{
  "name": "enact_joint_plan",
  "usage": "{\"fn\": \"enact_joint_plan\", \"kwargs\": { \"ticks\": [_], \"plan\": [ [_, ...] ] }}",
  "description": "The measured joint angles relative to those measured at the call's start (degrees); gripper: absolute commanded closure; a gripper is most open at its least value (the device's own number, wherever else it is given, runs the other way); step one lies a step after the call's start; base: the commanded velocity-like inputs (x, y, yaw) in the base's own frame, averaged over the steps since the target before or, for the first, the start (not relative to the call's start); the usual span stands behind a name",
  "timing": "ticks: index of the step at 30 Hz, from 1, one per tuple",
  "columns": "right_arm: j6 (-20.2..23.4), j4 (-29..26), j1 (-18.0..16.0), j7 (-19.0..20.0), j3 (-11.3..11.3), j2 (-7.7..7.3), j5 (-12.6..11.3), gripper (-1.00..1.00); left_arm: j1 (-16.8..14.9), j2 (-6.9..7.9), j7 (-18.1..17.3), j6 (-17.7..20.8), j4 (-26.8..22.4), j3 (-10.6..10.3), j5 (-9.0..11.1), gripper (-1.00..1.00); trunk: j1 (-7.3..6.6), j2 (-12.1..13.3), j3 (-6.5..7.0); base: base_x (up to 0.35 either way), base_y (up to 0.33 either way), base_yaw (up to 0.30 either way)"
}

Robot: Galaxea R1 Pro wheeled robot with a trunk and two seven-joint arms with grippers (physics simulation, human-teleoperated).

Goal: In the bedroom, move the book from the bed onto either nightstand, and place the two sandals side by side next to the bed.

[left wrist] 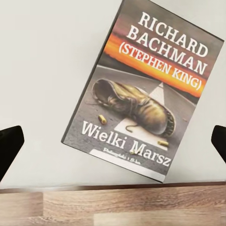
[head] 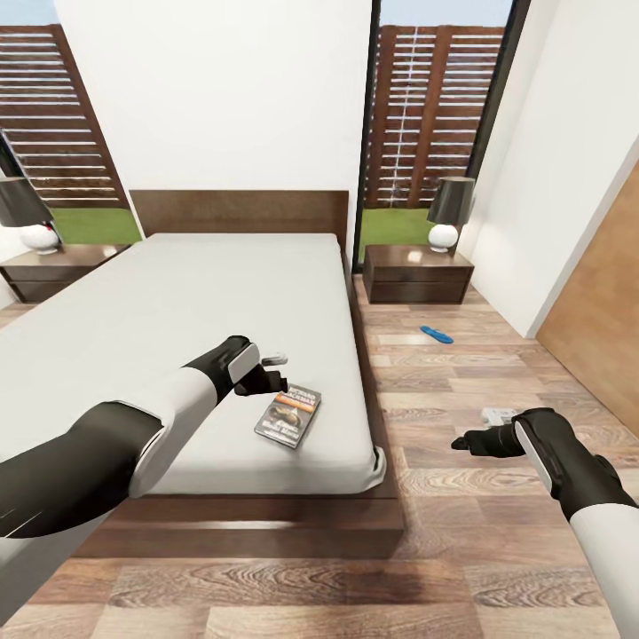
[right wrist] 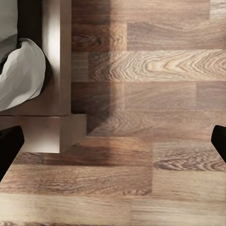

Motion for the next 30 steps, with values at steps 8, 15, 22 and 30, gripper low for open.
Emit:
{"fn": "enact_joint_plan", "kwargs": {
  "ticks": [8,15,22,30],
  "plan": [
    [0.0,0.0,0.0,-0.1,0.0,-0.03,0.0,-1.00,0.0,0.00,0.0,0.0,0.0,0.0,0.0,-1.00,0.00,0.0,0.00,0.000,0.000,0.000],
    [0.0,0.0,0.0,-0.1,0.0,-0.01,0.0,-1.00,0.0,0.00,0.0,0.0,0.1,0.0,0.0,-1.00,0.00,0.0,0.00,0.004,0.000,0.000],
    [0.0,0.0,0.0,-0.1,0.0,0.00,0.0,-1.00,0.0,0.00,0.0,0.0,0.1,0.0,0.0,-1.00,-0.02,0.0,0.00,0.174,0.030,0.000],
    [0.0,0.0,0.0,-0.1,0.0,0.00,0.0,-1.00,0.0,0.00,0.0,0.0,0.1,0.0,0.0,-1.00,-0.02,0.0,0.00,0.204,0.017,0.000]
  ]
}}
